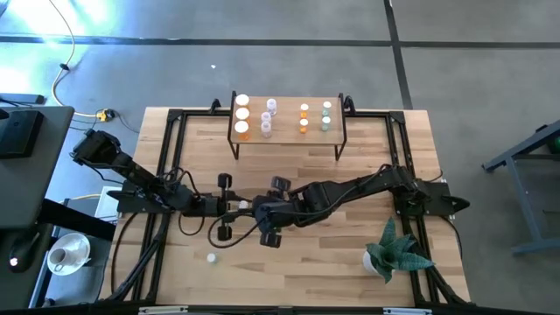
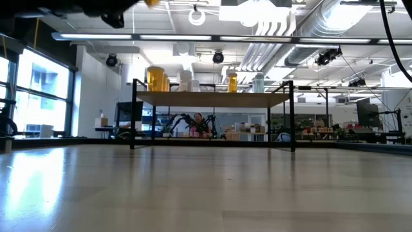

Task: Pick and place medicine bottles onto shelf by color
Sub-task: Put the small orange pill bottle on the shelf aligned with the other small orange pill bottle

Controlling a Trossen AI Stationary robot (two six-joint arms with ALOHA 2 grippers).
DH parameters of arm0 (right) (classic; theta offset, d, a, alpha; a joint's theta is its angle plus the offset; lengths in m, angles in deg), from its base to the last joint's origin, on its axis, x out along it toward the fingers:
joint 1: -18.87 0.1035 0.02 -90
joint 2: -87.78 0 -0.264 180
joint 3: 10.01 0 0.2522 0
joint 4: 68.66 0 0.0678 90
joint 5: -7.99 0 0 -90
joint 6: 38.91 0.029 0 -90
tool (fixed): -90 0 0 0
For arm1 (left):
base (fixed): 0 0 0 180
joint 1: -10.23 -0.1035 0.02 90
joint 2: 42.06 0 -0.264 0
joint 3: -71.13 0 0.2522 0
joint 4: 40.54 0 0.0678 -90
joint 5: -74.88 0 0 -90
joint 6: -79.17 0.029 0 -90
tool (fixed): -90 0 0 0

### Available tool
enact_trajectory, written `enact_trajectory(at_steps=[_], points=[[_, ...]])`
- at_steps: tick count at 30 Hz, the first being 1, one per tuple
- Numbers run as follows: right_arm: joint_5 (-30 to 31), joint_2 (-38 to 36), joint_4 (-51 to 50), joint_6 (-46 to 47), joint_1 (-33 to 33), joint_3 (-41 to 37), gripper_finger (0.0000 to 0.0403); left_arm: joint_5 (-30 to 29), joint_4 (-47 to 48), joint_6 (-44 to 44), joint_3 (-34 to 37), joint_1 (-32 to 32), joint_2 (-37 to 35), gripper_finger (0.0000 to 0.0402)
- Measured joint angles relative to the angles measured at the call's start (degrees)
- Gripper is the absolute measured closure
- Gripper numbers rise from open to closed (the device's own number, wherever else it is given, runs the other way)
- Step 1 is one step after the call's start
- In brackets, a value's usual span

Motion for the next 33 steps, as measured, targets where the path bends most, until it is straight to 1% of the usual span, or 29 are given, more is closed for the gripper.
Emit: enact_trajectory(at_steps=[3,7,10,13,17,21,25,28,33], points=[[-1.0,0.0,-6.8,2.8,0.0,0.0,0.0216,-4.5,5.1,-0.4,0.0,0.0,0.0,0.0316],[-2.5,0.0,-14.5,3.1,-0.2,0.0,0.0211,-8.6,15.5,-5.3,0.0,-0.4,0.0,0.0316],[-0.6,0.0,-17.2,1.4,-0.3,0.0,0.021,-8.8,21.4,-8.9,0.0,-1.1,0.0,0.0316],[0.5,0.0,-18.2,-3.4,-0.3,0.0,0.021,-7.9,23.3,-11.8,0.0,-1.7,0.0,0.0316],[0.5,0.0,-16.6,-8.3,-0.3,-2.2,0.021,-5.8,27.7,-15.7,-0.4,-2.3,0.0,0.0316],[0.3,0.0,-13.5,-12.7,-0.7,-5.7,0.021,-5.5,39.4,-20.2,-5.4,-2.3,0.0,0.0316],[0.1,0.0,-7.9,-16.5,-1.5,-7.7,0.021,-5.5,50.4,-22.4,-11.0,-1.5,0.0,0.0316],[-1.9,0.0,-4.9,-19.1,-1.8,-7.7,0.021,-4.8,51.7,-22.5,-12.9,-0.7,0.0,0.0316],[-3.6,-0.1,-3.0,-21.9,-1.9,-4.8,0.021,-0.9,51.6,-21.1,-14.4,0.6,0.0,0.0316]])
